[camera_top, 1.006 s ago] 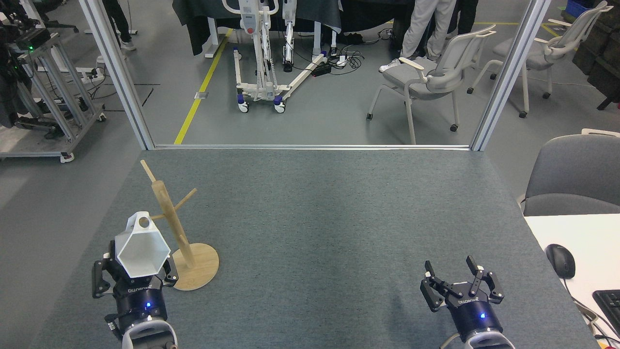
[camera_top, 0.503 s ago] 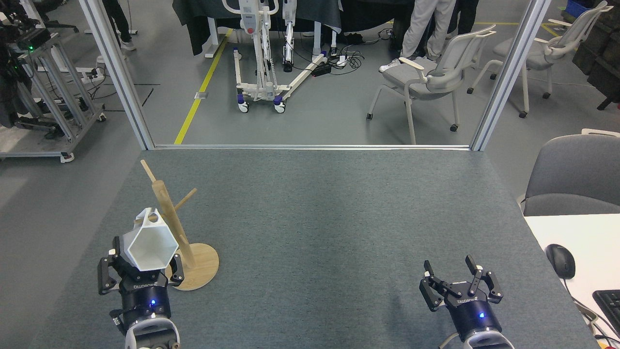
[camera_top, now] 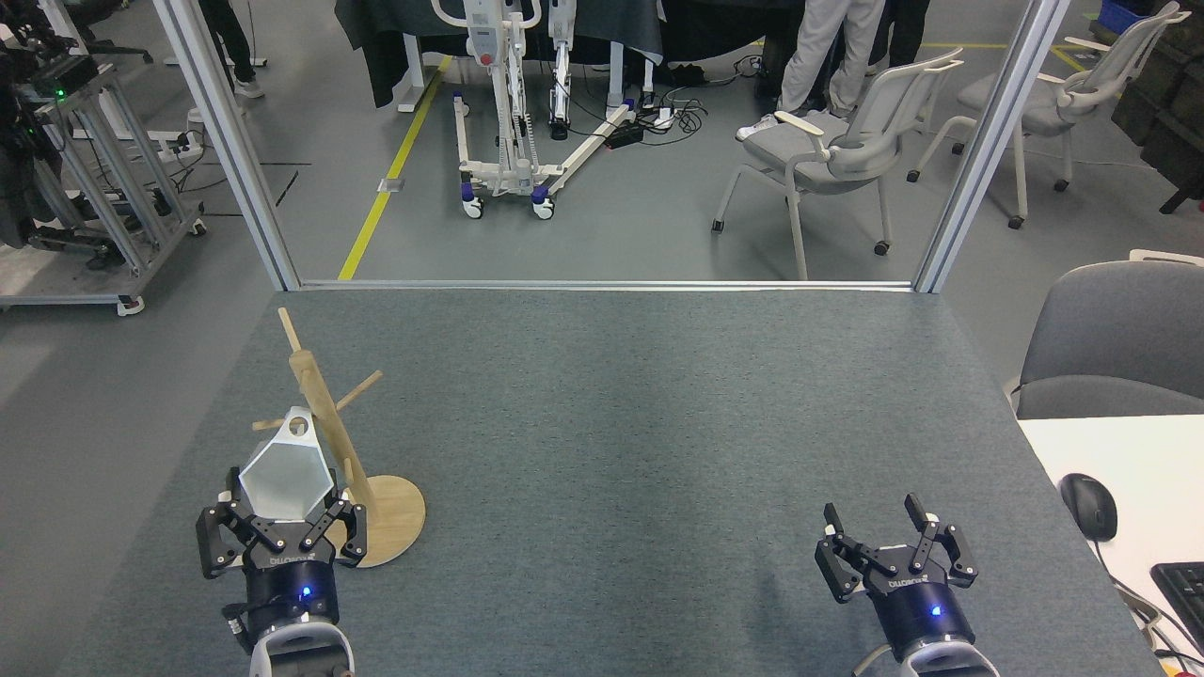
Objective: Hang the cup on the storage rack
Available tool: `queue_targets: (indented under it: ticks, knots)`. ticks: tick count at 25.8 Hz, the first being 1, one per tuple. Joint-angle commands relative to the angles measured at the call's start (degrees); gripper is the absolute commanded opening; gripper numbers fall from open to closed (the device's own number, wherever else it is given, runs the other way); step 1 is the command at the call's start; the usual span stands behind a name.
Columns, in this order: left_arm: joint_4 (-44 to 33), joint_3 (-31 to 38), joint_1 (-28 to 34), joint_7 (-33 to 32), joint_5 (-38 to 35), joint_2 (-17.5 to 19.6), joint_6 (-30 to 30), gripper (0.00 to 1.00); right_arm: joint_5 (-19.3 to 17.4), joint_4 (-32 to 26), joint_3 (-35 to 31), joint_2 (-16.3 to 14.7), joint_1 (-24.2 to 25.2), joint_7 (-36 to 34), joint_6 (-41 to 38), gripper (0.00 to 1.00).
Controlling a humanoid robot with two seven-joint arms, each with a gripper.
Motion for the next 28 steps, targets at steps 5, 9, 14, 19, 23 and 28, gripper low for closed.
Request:
queue_targets:
  ticks: [5, 9, 14, 19, 23, 28]
  knots:
    - [4.92, -0.73, 1.84, -0.16, 0.25, -3.68, -0.99, 1.0, -0.02, -0.09, -0.09, -0.13, 0.0, -0.23, 0.08, 0.99]
    - [4.92, -0.65, 4.65, -0.42, 0.96, -6.14, -6.53, 1.0, -0.02, -0.27, -0.17, -0.22, 0.0, -0.23, -0.01, 0.99]
    - [-1.67, -1.08, 9.66, -0.33, 0.87, -8.51, -16.02, 1.0, -0.02, -0.97, -0.18, -0.39, 0.0, -0.32, -0.01, 0.99]
    - [-12.3, -1.88, 11.07, -0.42, 1.13, -13.61, -31.93, 1.0, -0.02, -5.89, -1.23, -0.13, -1.4, -0.14, 0.61, 0.99]
    - [-13.89, -1.88, 6.24, -0.51, 8.07, -16.43, -38.87, 1.0, -0.28, -8.96, -3.95, 0.31, -4.13, 1.26, 1.66, 0.99]
    - [-18.02, 0.15, 2.28, 3.18, 20.73, -16.6, -40.19, 1.0, -0.2, -20.74, -12.39, -0.3, -3.43, 14.89, 2.1, 0.99]
